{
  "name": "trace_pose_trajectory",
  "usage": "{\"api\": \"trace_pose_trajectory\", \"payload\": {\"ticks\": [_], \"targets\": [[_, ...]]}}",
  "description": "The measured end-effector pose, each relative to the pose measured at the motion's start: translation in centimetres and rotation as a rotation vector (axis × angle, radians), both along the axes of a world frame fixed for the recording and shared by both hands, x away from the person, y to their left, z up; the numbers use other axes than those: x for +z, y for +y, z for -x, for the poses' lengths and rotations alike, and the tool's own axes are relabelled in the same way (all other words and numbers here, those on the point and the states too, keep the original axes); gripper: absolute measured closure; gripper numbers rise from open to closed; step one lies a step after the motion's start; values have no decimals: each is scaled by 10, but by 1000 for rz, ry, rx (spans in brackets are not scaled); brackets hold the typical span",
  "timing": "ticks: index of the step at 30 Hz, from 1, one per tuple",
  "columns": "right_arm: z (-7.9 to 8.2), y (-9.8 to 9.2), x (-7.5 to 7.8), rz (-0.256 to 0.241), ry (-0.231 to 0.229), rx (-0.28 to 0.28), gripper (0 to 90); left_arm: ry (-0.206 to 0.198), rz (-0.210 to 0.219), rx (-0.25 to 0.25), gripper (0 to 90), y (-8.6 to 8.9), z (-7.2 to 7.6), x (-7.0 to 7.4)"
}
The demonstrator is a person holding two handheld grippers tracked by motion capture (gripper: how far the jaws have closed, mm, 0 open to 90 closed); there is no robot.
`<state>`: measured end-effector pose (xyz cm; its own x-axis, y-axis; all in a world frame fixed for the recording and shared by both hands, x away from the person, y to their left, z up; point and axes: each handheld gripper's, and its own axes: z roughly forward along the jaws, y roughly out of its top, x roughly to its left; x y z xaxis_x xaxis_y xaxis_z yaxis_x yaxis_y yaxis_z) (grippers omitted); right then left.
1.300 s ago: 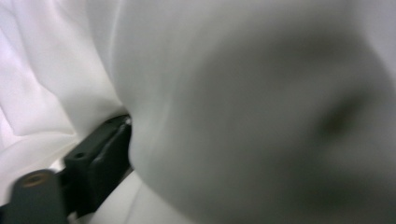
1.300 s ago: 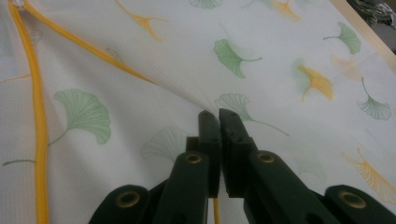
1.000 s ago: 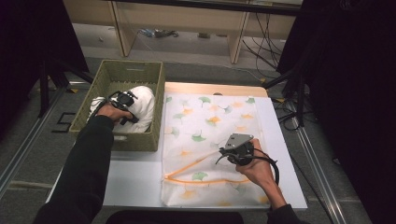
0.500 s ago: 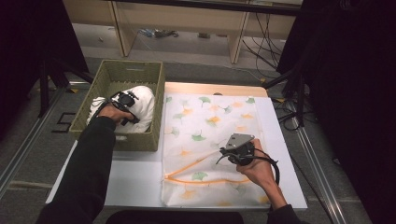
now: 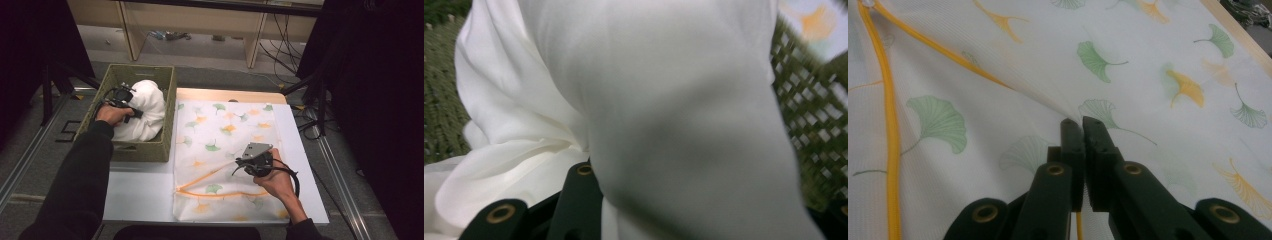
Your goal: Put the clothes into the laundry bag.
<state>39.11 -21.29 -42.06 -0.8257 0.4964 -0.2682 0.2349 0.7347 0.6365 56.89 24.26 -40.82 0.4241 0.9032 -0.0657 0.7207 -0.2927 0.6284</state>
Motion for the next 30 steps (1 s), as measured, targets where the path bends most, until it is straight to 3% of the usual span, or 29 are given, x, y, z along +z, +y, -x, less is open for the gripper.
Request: {"api": "trace_pose_trajectory", "payload": {"ticks": [2,4,7,12,16,21,26,30], "targets": [[-1,-1,0,22,-9,11,893,-42,36,34,645,1,2,11],[0,0,0,12,17,6,893,-68,73,33,644,3,3,23],[1,0,0,3,3,-9,894,-90,79,22,645,4,6,42],[-1,-1,1,16,-9,17,894,-122,95,28,645,7,13,70],[-1,-1,1,4,-6,4,894,-143,97,-4,646,10,20,94],[-2,-1,1,2,16,3,894,-176,166,1,645,5,29,118],[-2,0,1,7,18,-2,894,-181,155,-64,644,-1,45,144],[-4,-1,0,9,-1,17,894,-214,209,-106,643,-7,61,159]]}}
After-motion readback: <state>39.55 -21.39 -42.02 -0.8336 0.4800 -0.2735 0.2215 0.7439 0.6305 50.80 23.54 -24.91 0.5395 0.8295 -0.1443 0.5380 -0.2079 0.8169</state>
